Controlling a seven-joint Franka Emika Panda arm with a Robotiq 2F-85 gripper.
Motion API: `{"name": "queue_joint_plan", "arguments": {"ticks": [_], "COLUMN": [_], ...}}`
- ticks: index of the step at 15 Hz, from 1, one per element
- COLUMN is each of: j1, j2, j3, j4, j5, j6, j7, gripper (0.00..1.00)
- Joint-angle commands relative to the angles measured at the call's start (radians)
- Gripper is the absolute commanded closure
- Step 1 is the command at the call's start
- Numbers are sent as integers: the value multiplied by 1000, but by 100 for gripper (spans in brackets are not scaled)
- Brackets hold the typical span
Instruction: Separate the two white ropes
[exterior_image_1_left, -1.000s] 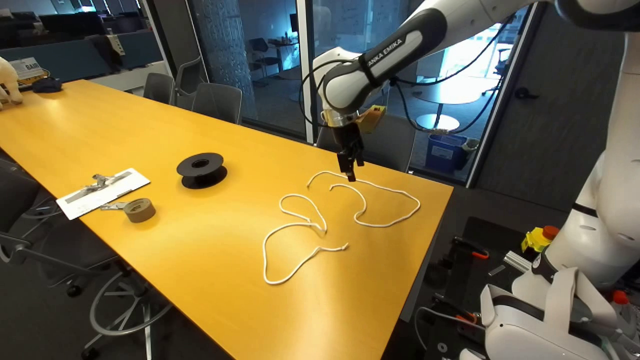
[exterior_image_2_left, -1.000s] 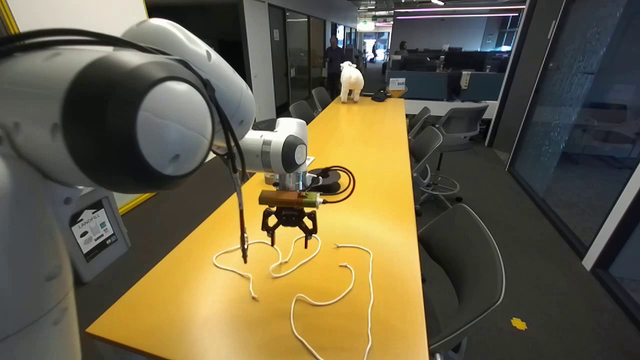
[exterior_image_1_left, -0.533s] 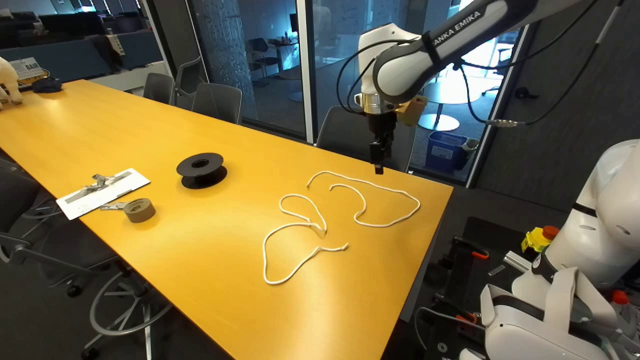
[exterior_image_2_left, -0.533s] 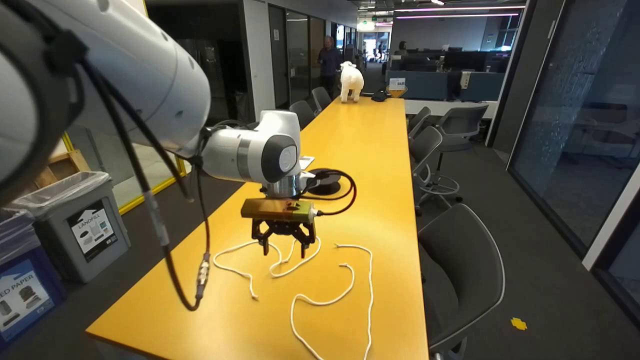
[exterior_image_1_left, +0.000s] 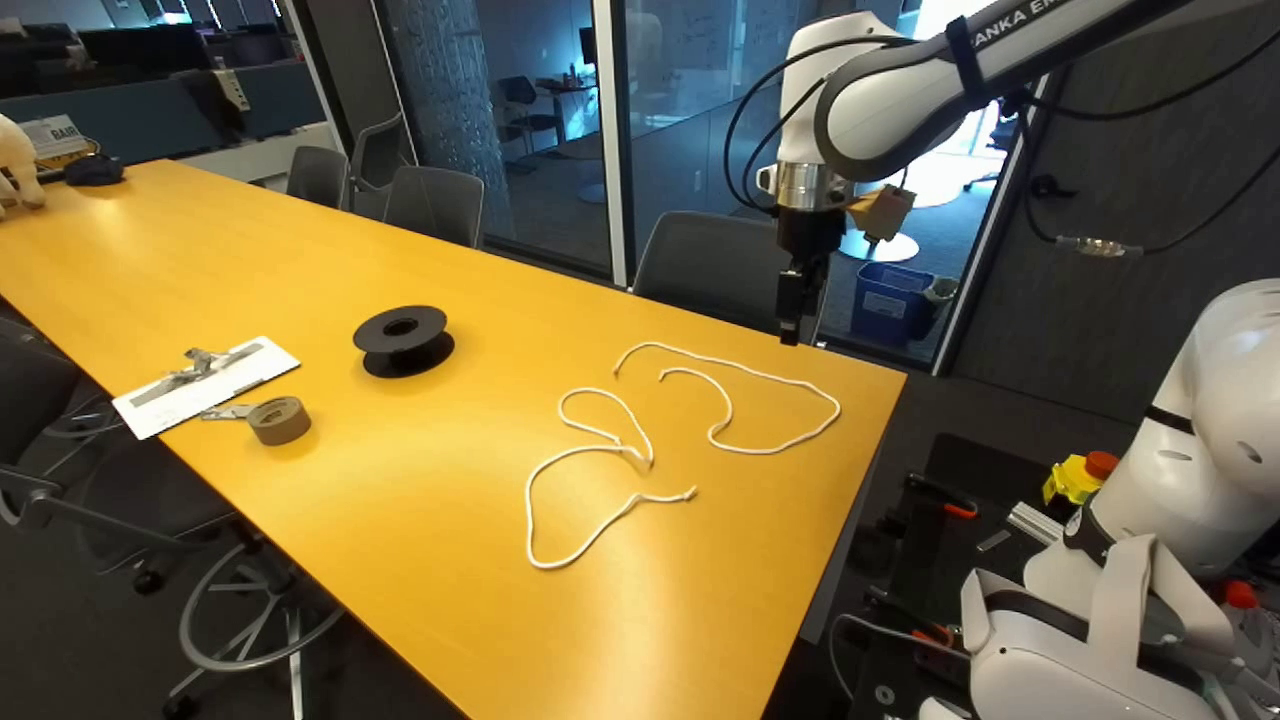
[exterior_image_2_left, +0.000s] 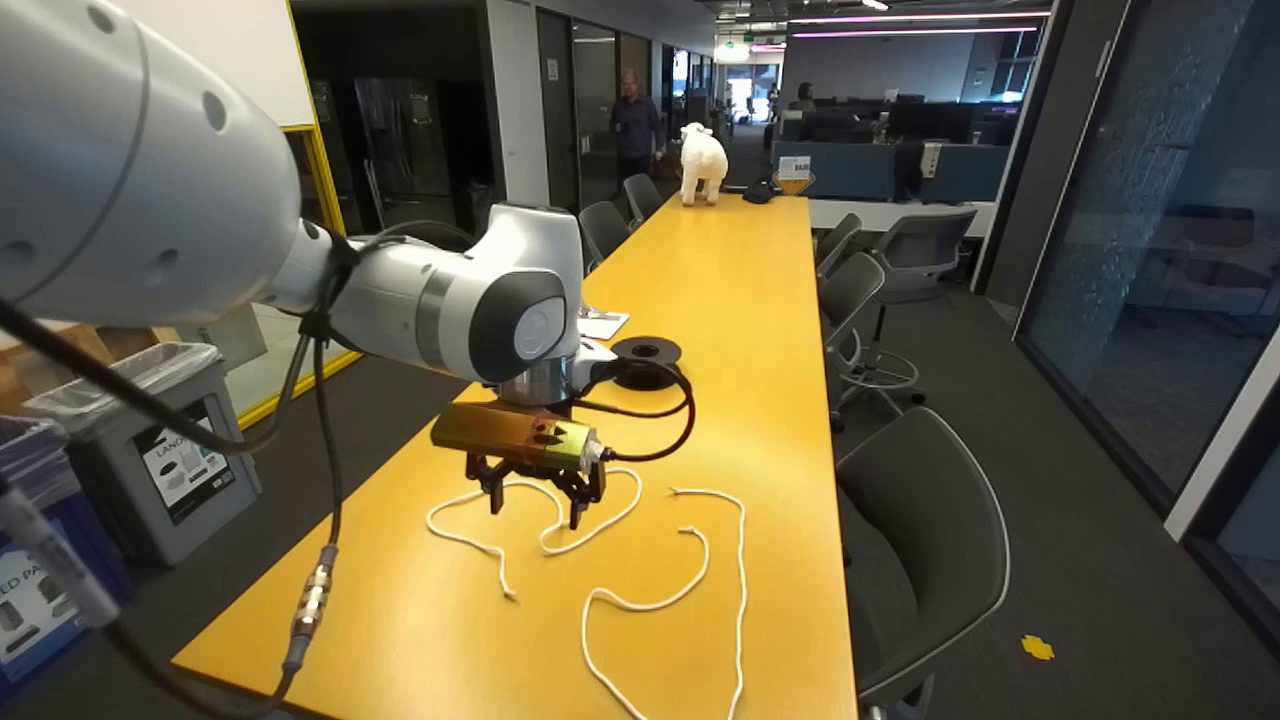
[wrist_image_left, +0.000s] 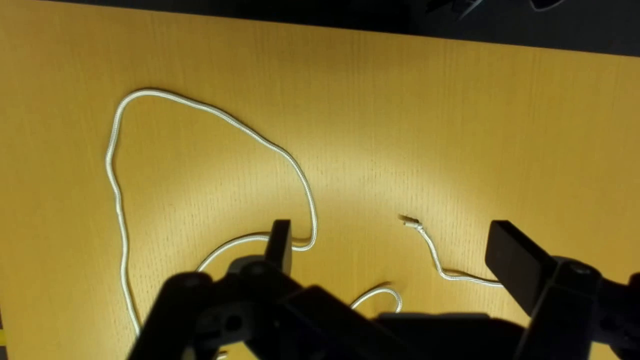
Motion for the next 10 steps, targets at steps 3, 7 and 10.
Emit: {"name": "queue_joint_plan", "arguments": {"ticks": [3,7,10], "j1": [12,10,10], "j2": [-71,-39,-39], "j3": [-31,-31,-31], "j4": [-32,-18,-21], "j5": [15,-4,-4], "j6": [9,-2,-2], "j7": [-1,9,13], "gripper": [0,0,0]}}
